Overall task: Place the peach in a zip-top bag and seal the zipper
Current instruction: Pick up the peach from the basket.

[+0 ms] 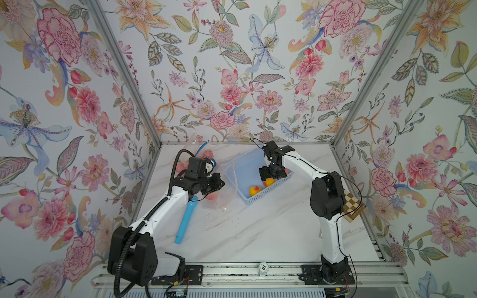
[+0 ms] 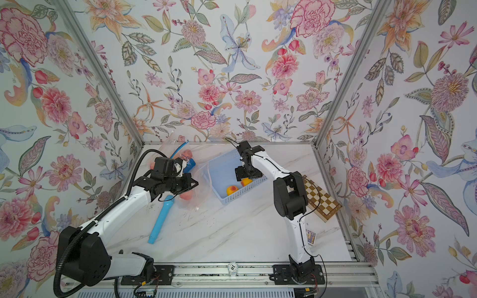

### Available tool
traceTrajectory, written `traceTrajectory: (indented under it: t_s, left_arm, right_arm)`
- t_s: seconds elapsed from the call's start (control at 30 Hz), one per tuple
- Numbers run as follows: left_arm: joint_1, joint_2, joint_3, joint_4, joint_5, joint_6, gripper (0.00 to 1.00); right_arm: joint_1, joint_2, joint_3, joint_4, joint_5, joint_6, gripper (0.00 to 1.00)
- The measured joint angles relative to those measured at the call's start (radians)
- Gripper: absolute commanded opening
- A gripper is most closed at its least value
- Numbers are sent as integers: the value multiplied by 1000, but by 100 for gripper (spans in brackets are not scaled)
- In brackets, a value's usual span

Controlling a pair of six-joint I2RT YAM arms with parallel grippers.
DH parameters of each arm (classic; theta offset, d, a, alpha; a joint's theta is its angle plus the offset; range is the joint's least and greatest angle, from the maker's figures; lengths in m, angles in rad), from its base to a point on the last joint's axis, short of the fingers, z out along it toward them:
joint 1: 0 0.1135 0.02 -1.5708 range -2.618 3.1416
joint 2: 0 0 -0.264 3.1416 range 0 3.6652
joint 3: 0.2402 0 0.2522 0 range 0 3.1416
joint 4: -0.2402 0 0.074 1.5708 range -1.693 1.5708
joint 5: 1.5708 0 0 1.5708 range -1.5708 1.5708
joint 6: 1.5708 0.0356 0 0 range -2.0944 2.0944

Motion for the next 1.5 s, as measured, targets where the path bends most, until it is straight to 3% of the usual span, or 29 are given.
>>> traceTrajectory:
  t_s: [0.47,0.73,1.07,1.5]
  left_arm:
    - [0,15,0,3,0,0,0]
    - [0,17,0,8,0,0,0]
    - [1,21,0,22,1,0,0]
    - [1,22,-20,29,1,-5,0]
  right_arm:
    - [26,96,88,-75,5,-48,79]
    - [28,126,114,-103,17,-64,81]
    - [28,127,125,-143,53,-91,59]
    - [33,107,168,-145,77,-75,53]
